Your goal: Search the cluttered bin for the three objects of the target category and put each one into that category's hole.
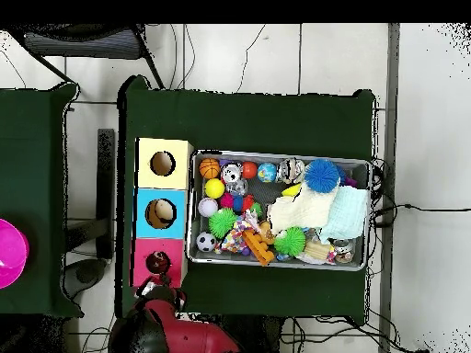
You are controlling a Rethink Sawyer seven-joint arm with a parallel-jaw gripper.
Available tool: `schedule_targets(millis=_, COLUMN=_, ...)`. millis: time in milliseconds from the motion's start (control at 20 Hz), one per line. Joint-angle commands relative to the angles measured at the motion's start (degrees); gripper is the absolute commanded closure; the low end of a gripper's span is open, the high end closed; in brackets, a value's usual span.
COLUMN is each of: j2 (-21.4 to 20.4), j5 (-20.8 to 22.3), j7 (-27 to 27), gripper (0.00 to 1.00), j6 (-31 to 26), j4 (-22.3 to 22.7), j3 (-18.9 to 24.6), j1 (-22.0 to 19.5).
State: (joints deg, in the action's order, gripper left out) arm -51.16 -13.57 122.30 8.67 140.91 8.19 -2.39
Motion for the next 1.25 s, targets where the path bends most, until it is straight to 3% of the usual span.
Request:
schedule_targets(millis=50, j2=-2.91, j5=-3.66, j7=7.51, gripper=1.00, j6=-4.96, j4=-5.45, j3=-4.61, j1=3.71)
schedule_targets(millis=600, j2=-4.04, j5=2.68, j7=0.48, gripper=1.00, j6=-3.88, j4=-9.89, j3=-8.15, j1=2.60)
schedule_targets(millis=1250, j2=-3.07, j5=6.13, j7=1.59, gripper=1.00, j6=-5.65, j4=-13.26, j3=-6.55, j1=1.19)
